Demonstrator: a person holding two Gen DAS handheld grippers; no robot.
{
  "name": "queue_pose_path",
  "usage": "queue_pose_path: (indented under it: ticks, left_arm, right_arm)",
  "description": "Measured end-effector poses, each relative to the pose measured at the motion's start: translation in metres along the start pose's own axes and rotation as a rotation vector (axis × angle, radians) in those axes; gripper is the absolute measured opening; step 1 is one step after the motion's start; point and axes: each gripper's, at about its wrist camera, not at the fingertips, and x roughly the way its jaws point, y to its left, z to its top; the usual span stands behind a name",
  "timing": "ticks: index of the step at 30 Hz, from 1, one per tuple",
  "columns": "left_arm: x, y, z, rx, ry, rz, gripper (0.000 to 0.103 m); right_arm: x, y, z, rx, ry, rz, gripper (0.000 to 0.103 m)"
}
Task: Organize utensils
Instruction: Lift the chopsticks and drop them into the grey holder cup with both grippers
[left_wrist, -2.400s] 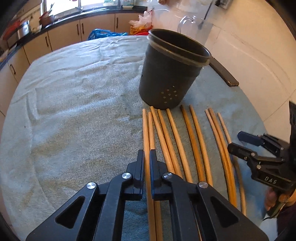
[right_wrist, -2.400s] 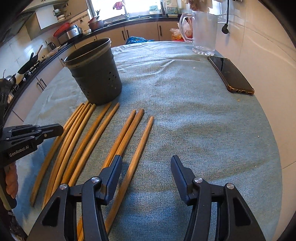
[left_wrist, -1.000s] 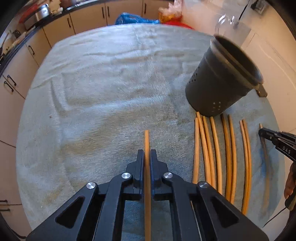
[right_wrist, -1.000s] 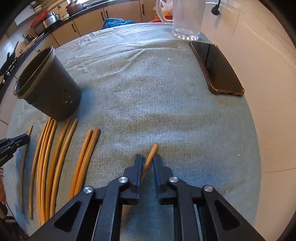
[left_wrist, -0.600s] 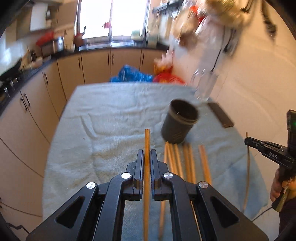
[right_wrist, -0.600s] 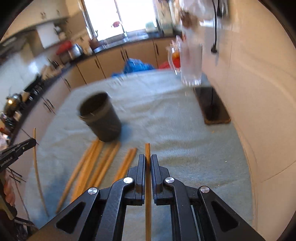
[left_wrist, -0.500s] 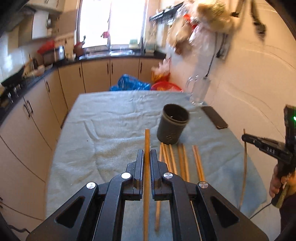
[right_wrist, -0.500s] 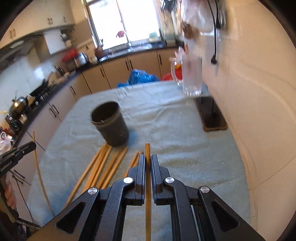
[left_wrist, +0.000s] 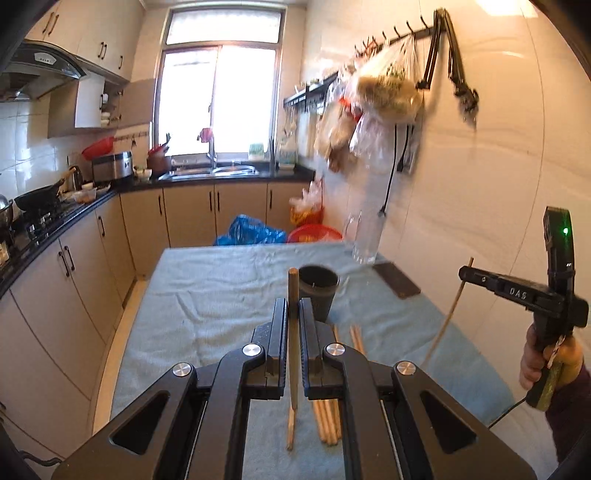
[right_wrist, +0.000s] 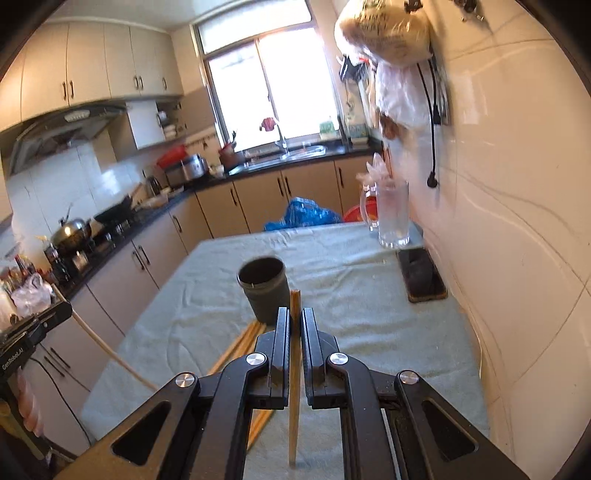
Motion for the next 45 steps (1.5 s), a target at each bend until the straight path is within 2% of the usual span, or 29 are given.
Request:
queue_pose_path:
  ticks: [5,12,16,18,21,24,28,32,36,37,38,39,40,41,45]
  left_arm:
    - [0.018,0.000,0.029,-0.022,-0.020,-0.020,0.005]
    - [0.072,-0.001,0.088,-0.061,-0.027,-0.053,0.005]
    - [0.100,-0.006,0.121,-0.077,-0.062,-0.058,0.005]
    - [0.116,-0.009,0.134,-0.079,-0.085,-0.051,0.005]
    - [0.143,-0.013,0.145,-0.097,-0.079,-0.067,0.005]
    - [0.174,-0.016,0.147,-0.100,-0.063,-0.052,0.005]
    - [0.221,-0.016,0.131,-0.092,0.040,-0.022,0.005]
    - [0.250,-0.006,0.114,-0.122,0.129,-0.011,0.005]
    - [0.255,0.007,0.108,-0.158,0.149,-0.010,0.007]
    - [0.253,0.009,0.108,-0.158,0.148,-0.012,0.012]
    - [0.251,0.011,0.108,-0.159,0.145,-0.013,0.022]
    - [0.246,0.012,0.109,-0.163,0.135,-0.011,0.028]
    - [0.241,0.013,0.110,-0.165,0.124,-0.008,0.039]
    - [0.233,0.015,0.110,-0.168,0.112,-0.006,0.044]
    - [0.199,0.023,0.108,-0.167,0.076,0.007,0.045]
  right_arm:
    - [0.008,0.002,0.028,0.013,-0.054,0.006,0.006]
    - [0.037,0.006,0.088,0.036,-0.093,0.048,0.006]
    - [0.054,0.009,0.122,0.067,-0.128,0.085,0.006]
    - [0.063,0.010,0.132,0.081,-0.141,0.096,0.006]
    - [0.081,0.014,0.143,0.086,-0.158,0.095,0.006]
    - [0.101,0.019,0.143,0.061,-0.170,0.045,0.006]
    - [0.144,0.014,0.133,0.067,-0.068,0.020,0.006]
    - [0.183,-0.002,0.117,0.116,0.040,0.028,0.007]
    - [0.205,-0.015,0.108,0.155,0.089,0.022,0.009]
    - [0.208,-0.017,0.107,0.161,0.095,0.022,0.009]
    - [0.210,-0.019,0.107,0.166,0.100,0.023,0.014]
    - [0.211,-0.021,0.107,0.168,0.101,0.015,0.021]
    - [0.210,-0.023,0.107,0.169,0.096,0.003,0.040]
    - [0.209,-0.023,0.108,0.172,0.090,0.000,0.055]
    - [0.194,-0.024,0.112,0.168,0.072,-0.016,0.057]
